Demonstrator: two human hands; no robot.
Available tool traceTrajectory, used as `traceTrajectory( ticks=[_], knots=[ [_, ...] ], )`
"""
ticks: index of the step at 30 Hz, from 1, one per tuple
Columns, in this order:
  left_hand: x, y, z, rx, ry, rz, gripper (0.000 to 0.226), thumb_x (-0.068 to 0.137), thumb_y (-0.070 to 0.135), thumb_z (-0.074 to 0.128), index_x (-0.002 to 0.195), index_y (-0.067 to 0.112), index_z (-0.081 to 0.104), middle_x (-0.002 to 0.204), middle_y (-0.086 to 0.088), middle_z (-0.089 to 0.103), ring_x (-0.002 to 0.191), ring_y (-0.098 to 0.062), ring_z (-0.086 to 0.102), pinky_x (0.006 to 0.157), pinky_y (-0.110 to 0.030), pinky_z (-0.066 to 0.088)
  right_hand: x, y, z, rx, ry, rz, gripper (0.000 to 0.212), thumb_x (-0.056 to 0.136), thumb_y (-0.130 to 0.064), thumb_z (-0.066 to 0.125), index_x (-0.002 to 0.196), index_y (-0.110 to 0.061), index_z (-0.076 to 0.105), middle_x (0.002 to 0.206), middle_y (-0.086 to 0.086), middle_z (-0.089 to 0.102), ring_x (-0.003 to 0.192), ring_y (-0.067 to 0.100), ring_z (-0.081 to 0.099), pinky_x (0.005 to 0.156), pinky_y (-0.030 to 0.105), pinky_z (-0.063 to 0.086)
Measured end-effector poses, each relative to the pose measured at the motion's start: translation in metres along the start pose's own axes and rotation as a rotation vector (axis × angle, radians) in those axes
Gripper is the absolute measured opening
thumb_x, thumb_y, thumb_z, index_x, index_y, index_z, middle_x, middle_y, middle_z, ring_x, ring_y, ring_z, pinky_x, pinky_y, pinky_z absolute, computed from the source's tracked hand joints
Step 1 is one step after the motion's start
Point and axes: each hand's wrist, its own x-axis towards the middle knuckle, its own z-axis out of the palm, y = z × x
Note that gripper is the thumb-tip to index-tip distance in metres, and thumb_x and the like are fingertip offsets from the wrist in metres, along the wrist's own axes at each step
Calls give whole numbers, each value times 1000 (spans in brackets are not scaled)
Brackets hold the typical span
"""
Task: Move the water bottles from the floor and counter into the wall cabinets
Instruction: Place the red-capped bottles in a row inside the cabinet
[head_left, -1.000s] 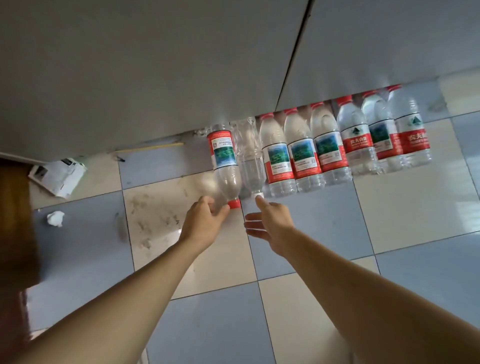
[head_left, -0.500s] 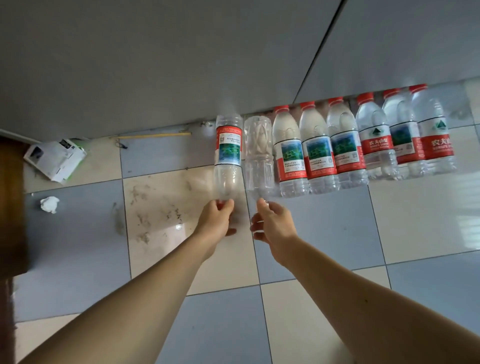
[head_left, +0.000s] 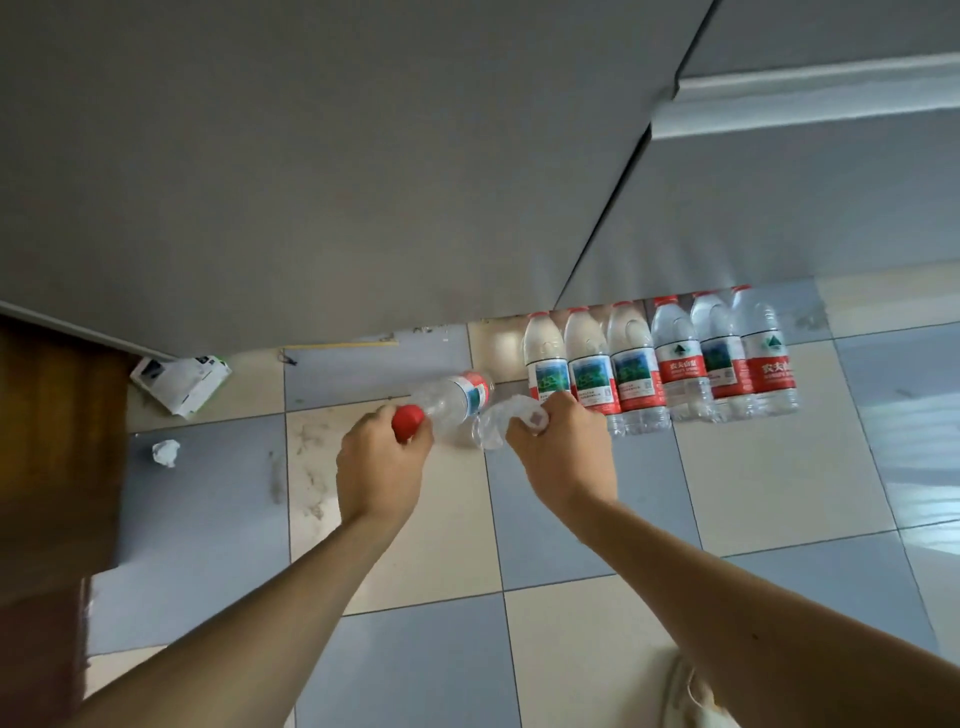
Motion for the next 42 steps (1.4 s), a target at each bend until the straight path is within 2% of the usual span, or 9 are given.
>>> traceTrajectory(
  ticks=[4, 12, 17, 21, 24, 29, 35, 38, 42],
  knots=[
    [3, 14, -4, 155, -88, 257, 23, 90, 31, 71, 105, 13, 70, 97, 0, 59, 96, -24, 55, 70, -37, 49, -3, -3, 5, -67, -38, -122, 22, 88, -27, 66, 101, -9, 64, 87, 9, 68, 79, 29, 61, 64, 35, 48],
    [-16, -7, 1, 59, -121, 339, 26, 90, 29, 69, 113, 18, 65, 110, 0, 56, 107, -24, 53, 79, -45, 53, -11, 20, 23, 45, -4, -122, 28, 90, -28, 69, 111, -12, 59, 89, 8, 68, 85, 30, 63, 74, 45, 55],
    [-14, -22, 3, -74, -130, 270, 35, 85, 29, 76, 115, 19, 62, 117, 1, 51, 111, -22, 52, 85, -44, 52, -10, 33, 27, 78, -14, -77, 43, 86, -36, 74, 120, -22, 52, 98, 1, 64, 89, 25, 61, 78, 46, 55],
    [-11, -39, 19, -145, -190, 134, 63, 72, 33, 88, 124, 27, 53, 122, 8, 45, 116, -20, 47, 95, -33, 46, -4, 59, 39, 151, -85, 38, 69, 77, -34, 86, 131, -23, 44, 118, -1, 52, 97, 18, 60, 85, 36, 54],
    [-2, -58, 47, -210, -260, -45, 77, 65, 27, 93, 131, 21, 54, 132, -1, 52, 123, -26, 49, 105, -44, 44, 5, 78, 60, 261, -122, 93, 81, 74, -29, 89, 140, -24, 41, 128, 1, 47, 96, 15, 60, 81, 26, 51],
    [7, -80, 86, -459, -300, -205, 78, 68, 21, 94, 135, 26, 54, 131, 0, 63, 123, -23, 59, 109, -47, 46, 21, 87, 100, 433, -62, 45, 82, 75, -21, 89, 144, -25, 44, 136, -2, 53, 114, 16, 57, 94, 29, 50],
    [9, -89, 99, -529, -235, -164, 61, 70, 17, 92, 124, 18, 64, 114, 4, 73, 108, -14, 69, 102, -39, 53, 33, 81, 129, 569, -9, 133, 67, 74, -19, 89, 132, -21, 54, 126, 3, 62, 117, 20, 59, 103, 42, 50],
    [8, -89, 95, -509, -227, -145, 58, 71, 19, 92, 123, 15, 65, 114, 1, 73, 109, -16, 68, 100, -40, 54, 31, 78, 129, 603, -7, 165, 57, 73, -15, 88, 123, -20, 60, 115, 0, 69, 109, 19, 64, 97, 42, 54],
    [0, -86, 76, -490, -229, -179, 58, 72, 21, 91, 123, 21, 64, 114, 9, 72, 111, -11, 66, 93, -27, 53, 13, 67, 117, 654, -13, 258, 45, 73, -13, 86, 108, -24, 62, 100, -7, 71, 94, 12, 67, 69, 23, 50]
  ],
)
